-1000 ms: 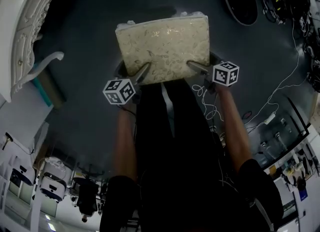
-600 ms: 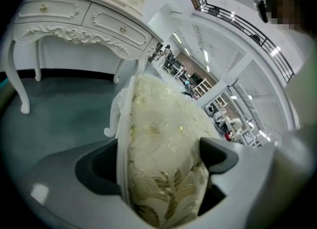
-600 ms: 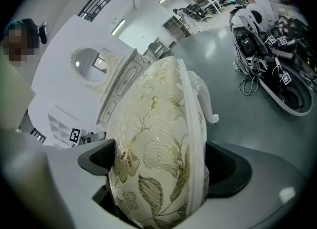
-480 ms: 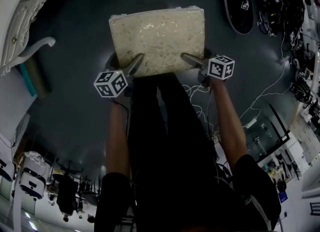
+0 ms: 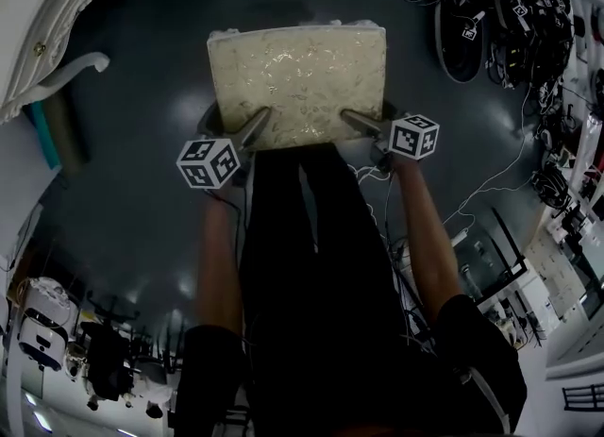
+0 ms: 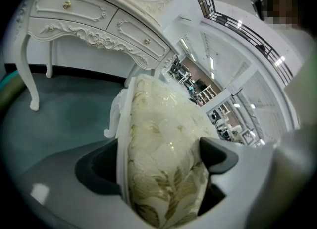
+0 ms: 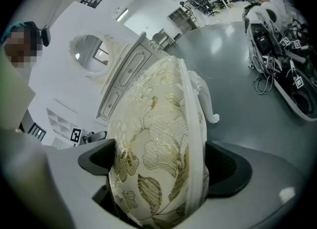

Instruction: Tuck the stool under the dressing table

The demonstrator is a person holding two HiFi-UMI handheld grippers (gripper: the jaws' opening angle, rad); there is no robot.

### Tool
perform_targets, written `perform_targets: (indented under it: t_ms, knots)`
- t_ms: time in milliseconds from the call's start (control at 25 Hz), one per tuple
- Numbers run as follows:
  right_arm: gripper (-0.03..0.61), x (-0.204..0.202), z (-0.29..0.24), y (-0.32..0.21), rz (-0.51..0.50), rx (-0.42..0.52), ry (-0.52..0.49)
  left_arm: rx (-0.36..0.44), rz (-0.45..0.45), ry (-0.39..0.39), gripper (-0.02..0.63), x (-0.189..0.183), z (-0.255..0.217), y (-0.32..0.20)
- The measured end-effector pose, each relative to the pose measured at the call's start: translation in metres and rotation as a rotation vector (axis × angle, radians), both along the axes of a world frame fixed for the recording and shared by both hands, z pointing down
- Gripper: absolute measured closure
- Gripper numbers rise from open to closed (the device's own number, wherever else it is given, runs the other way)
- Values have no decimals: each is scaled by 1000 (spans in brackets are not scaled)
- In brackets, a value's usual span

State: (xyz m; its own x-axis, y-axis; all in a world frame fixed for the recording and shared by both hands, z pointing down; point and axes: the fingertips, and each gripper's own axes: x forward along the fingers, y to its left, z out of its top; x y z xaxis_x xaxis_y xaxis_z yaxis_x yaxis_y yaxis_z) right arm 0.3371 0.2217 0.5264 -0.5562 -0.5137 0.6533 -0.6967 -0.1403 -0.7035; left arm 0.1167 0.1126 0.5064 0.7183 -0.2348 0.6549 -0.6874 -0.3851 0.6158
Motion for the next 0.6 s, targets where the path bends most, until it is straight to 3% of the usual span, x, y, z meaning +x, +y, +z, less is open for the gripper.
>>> perform_targets:
  t_ms: [280, 600]
  knots:
    - [3, -42, -5, -29, -67, 2, 3, 9, -67, 8, 117, -49, -5, -15]
    - [5, -61, -8, -73, -186, 33, 17, 20, -206, 23, 118, -80, -5, -27]
